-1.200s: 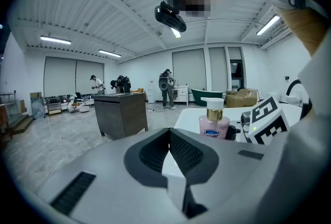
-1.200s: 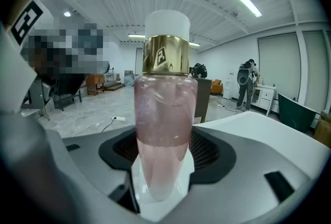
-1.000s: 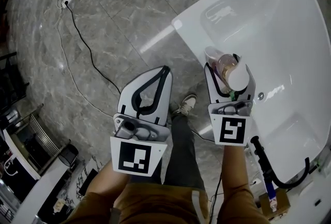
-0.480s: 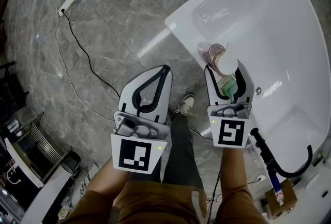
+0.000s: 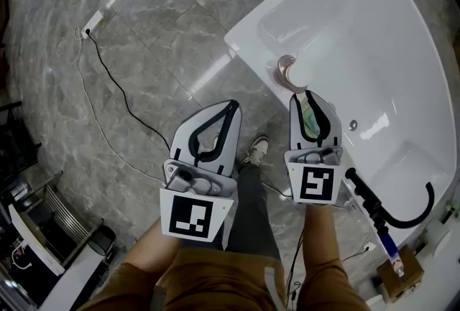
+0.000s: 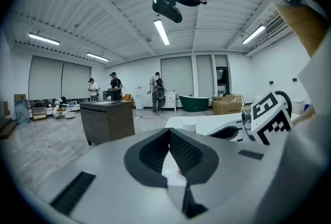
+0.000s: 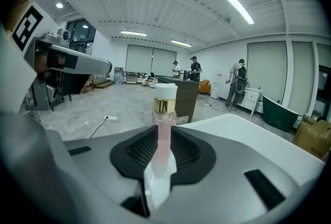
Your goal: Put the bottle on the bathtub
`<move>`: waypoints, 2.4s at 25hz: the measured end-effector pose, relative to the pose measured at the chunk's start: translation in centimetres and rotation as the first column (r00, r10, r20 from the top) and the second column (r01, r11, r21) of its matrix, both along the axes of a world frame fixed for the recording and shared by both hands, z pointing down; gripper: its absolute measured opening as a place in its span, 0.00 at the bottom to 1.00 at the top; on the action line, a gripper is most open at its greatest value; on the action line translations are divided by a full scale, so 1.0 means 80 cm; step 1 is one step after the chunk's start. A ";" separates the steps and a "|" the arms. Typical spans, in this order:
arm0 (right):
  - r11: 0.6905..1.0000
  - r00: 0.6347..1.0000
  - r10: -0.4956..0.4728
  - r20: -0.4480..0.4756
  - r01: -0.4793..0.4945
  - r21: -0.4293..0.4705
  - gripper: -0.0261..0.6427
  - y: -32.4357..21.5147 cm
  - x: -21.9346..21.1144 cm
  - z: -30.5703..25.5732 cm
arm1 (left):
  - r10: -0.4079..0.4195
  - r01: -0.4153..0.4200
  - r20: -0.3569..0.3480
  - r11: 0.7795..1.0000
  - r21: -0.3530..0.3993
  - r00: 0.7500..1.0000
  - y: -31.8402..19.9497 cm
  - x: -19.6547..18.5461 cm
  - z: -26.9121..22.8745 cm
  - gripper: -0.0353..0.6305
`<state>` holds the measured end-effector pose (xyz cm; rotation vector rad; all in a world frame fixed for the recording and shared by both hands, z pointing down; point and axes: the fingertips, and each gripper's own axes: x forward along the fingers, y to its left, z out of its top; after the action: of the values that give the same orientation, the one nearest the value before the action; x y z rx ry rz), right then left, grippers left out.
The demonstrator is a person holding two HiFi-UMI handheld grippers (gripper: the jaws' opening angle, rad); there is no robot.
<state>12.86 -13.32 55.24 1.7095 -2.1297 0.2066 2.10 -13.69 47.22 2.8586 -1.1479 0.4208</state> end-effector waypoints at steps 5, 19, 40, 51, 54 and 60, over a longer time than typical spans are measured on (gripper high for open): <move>0.999 0.999 0.039 0.012 -0.039 -0.015 0.05 0.015 -0.003 -0.022 | 0.026 -0.026 -0.016 0.999 0.024 1.000 0.011 0.000 -0.031 0.06; 0.994 0.992 0.102 0.071 -0.104 0.015 0.04 0.038 -0.021 -0.150 | 0.047 -0.038 -0.108 0.996 0.085 0.993 0.035 -0.020 -0.129 0.06; 0.979 0.997 0.013 0.076 -0.028 0.204 0.04 0.093 -0.044 -0.387 | 0.085 -0.055 -0.100 0.962 0.269 0.991 0.079 -0.030 -0.294 0.06; 0.945 0.993 0.011 0.117 -0.049 0.324 0.04 0.154 -0.023 -0.496 | 0.115 -0.074 -0.100 0.937 0.342 0.988 0.111 -0.031 -0.365 0.06; 0.934 0.993 0.023 0.118 -0.064 0.351 0.04 0.169 -0.009 -0.514 | 0.125 -0.082 -0.102 0.932 0.352 0.987 0.121 -0.023 -0.378 0.06; 0.917 0.992 0.059 0.113 -0.099 0.387 0.04 0.202 0.023 -0.532 | 0.107 -0.058 -0.136 0.944 0.323 0.985 0.134 -0.020 -0.390 0.06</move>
<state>14.68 2.85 12.70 2.0469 -2.2929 -0.1288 0.54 -2.93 16.03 3.1529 -1.1662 0.0141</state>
